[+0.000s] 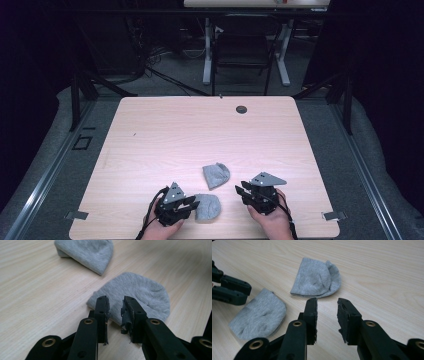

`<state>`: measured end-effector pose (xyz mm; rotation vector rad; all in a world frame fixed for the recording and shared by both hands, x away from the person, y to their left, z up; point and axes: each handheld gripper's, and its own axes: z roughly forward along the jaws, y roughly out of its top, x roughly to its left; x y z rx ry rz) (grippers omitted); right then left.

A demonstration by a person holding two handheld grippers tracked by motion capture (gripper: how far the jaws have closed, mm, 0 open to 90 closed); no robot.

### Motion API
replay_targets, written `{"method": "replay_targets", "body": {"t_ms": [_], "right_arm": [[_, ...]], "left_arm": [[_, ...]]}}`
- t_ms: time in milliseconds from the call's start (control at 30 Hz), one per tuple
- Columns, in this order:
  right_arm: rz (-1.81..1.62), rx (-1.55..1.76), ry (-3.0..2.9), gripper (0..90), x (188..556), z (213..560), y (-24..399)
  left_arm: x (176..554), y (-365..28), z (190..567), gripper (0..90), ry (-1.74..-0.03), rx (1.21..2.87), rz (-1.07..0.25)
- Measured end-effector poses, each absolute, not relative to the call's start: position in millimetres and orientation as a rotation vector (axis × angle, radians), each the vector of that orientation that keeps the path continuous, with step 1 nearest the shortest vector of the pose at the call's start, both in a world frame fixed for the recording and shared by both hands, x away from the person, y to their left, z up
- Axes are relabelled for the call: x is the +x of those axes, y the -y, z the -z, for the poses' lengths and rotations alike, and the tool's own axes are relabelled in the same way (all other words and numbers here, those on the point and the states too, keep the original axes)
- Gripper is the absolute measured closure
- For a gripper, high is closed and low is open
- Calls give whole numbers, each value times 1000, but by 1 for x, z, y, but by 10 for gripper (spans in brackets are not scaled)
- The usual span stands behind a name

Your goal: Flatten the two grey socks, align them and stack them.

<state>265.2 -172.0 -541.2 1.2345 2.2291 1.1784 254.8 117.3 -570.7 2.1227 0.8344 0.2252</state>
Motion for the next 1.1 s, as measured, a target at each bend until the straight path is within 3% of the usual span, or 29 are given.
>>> {"method": "replay_targets", "body": {"t_ms": [567,800,1100], "right_arm": [[-1179,1246,-2283,716,265,554,162],[-1189,1270,-2283,716,267,554,165],[-1194,1264,-2280,715,267,554,165]], "left_arm": [[264,-111,579,816,-829,2167,-269],[263,-112,572,800,-849,2121,-256],[247,-89,565,745,-755,2123,-184]]}}
